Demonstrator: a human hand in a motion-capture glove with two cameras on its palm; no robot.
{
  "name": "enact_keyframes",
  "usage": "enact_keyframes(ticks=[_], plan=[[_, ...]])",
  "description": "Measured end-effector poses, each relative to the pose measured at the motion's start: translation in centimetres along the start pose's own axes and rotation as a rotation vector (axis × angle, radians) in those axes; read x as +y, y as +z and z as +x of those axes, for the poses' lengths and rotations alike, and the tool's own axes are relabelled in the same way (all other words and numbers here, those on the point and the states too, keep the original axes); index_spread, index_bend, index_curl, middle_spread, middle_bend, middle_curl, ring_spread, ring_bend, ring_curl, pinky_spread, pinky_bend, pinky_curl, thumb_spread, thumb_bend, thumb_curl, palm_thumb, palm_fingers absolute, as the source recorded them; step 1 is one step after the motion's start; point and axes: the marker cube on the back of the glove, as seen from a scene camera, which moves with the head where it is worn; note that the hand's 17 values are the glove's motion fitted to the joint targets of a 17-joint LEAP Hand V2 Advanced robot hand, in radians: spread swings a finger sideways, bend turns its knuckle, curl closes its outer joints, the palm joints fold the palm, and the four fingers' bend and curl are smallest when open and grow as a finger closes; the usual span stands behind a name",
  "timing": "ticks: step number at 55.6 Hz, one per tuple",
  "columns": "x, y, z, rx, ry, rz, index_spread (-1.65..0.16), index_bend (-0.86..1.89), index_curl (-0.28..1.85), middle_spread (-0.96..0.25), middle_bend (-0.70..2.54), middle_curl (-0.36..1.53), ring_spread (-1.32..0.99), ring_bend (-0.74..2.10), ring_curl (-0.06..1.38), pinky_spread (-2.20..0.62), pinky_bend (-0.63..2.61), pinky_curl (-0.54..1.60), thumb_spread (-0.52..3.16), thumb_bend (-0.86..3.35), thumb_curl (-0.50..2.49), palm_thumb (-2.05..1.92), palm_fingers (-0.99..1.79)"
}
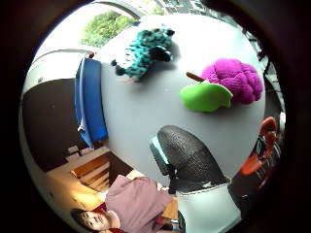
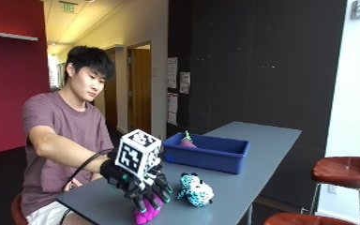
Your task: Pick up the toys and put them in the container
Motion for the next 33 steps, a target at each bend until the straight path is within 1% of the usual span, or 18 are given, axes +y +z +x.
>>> enact_keyframes(ticks=[4, 6, 7, 8, 11, 13, 16, 17, 18, 21, 22, 24, 27, 31, 32, 33], plan=[[-1.4, 3.0, 0.5, -0.038, -0.008, -0.087, -0.24, 0.13, 0.28, -0.06, 0.16, 0.36, -0.03, 0.48, 0.28, 0.03, 0.82, 0.34, 1.21, -0.02, 0.31, -0.01, -0.2], [-1.7, 3.9, 0.4, -0.043, -0.03, -0.098, -0.24, 0.13, 0.28, -0.08, 0.16, 0.35, -0.04, 0.45, 0.28, 0.02, 0.78, 0.34, 1.21, -0.02, 0.31, -0.01, -0.21], [-1.8, 4.2, 0.3, -0.04, -0.04, -0.085, -0.24, 0.12, 0.28, -0.07, 0.15, 0.35, -0.03, 0.46, 0.28, 0.02, 0.8, 0.34, 1.21, -0.02, 0.31, -0.01, -0.18], [-2.0, 4.4, 0.2, -0.036, -0.048, -0.062, -0.24, 0.13, 0.28, -0.08, 0.17, 0.35, -0.04, 0.42, 0.27, 0.02, 0.75, 0.33, 1.2, -0.01, 0.31, 0.01, -0.22], [-2.3, 4.9, 0.0, -0.022, -0.058, 0.028, -0.25, 0.16, 0.28, -0.1, 0.17, 0.35, -0.04, 0.38, 0.26, 0.02, 0.71, 0.32, 1.2, -0.01, 0.32, 0.03, -0.18], [-2.4, 5.2, -0.2, -0.027, -0.06, 0.079, -0.26, 0.19, 0.3, -0.1, 0.24, 0.37, -0.07, 0.43, 0.28, 0.02, 0.63, 0.3, 1.2, 0.0, 0.33, 0.06, -0.01], [-2.5, 5.3, -0.4, -0.069, -0.069, 0.141, -0.26, 0.21, 0.3, -0.12, 0.36, 0.4, -0.15, 0.56, 0.29, 0.01, 0.57, 0.26, 1.21, 0.02, 0.34, 0.12, 0.35], [-2.4, 5.3, -0.5, -0.086, -0.071, 0.156, -0.26, 0.21, 0.3, -0.13, 0.41, 0.42, -0.19, 0.67, 0.3, -0.03, 0.58, 0.26, 1.23, 0.05, 0.35, 0.16, 0.56], [-2.4, 5.3, -0.6, -0.1, -0.073, 0.168, -0.26, 0.2, 0.29, -0.14, 0.41, 0.41, -0.21, 0.68, 0.28, -0.04, 0.56, 0.23, 1.23, 0.05, 0.35, 0.17, 0.58], [-2.1, 5.2, -0.7, -0.118, -0.075, 0.177, -0.25, 0.19, 0.31, -0.17, 0.5, 0.46, -0.26, 0.84, 0.35, -0.13, 0.65, 0.27, 1.26, 0.08, 0.37, 0.25, 0.86], [-2.0, 5.2, -0.8, -0.115, -0.072, 0.173, -0.25, 0.19, 0.32, -0.17, 0.5, 0.46, -0.27, 0.86, 0.36, -0.14, 0.65, 0.27, 1.27, 0.09, 0.37, 0.26, 0.86], [-1.7, 5.0, -1.0, -0.094, -0.057, 0.158, -0.25, 0.16, 0.32, -0.19, 0.54, 0.49, -0.3, 0.98, 0.41, -0.19, 0.75, 0.32, 1.25, 0.11, 0.4, 0.33, 1.01], [-1.1, 4.7, -1.4, -0.038, -0.026, 0.135, -0.24, 0.17, 0.34, -0.21, 0.59, 0.53, -0.31, 1.1, 0.47, -0.24, 0.85, 0.37, 1.17, 0.13, 0.45, 0.42, 1.14], [-0.2, 4.1, -2.1, -0.015, -0.024, 0.114, -0.26, 0.24, 0.39, -0.22, 0.68, 0.59, -0.32, 1.18, 0.53, -0.28, 0.94, 0.43, 1.06, 0.12, 0.49, 0.47, 1.2], [0.1, 3.8, -2.4, -0.023, -0.031, 0.107, -0.26, 0.3, 0.42, -0.23, 0.72, 0.61, -0.32, 1.19, 0.54, -0.29, 0.95, 0.44, 1.03, 0.12, 0.51, 0.48, 1.28], [0.4, 3.6, -2.6, -0.031, -0.038, 0.102, -0.26, 0.3, 0.42, -0.23, 0.74, 0.62, -0.32, 1.21, 0.55, -0.3, 0.97, 0.45, 1.01, 0.12, 0.52, 0.49, 1.24]])
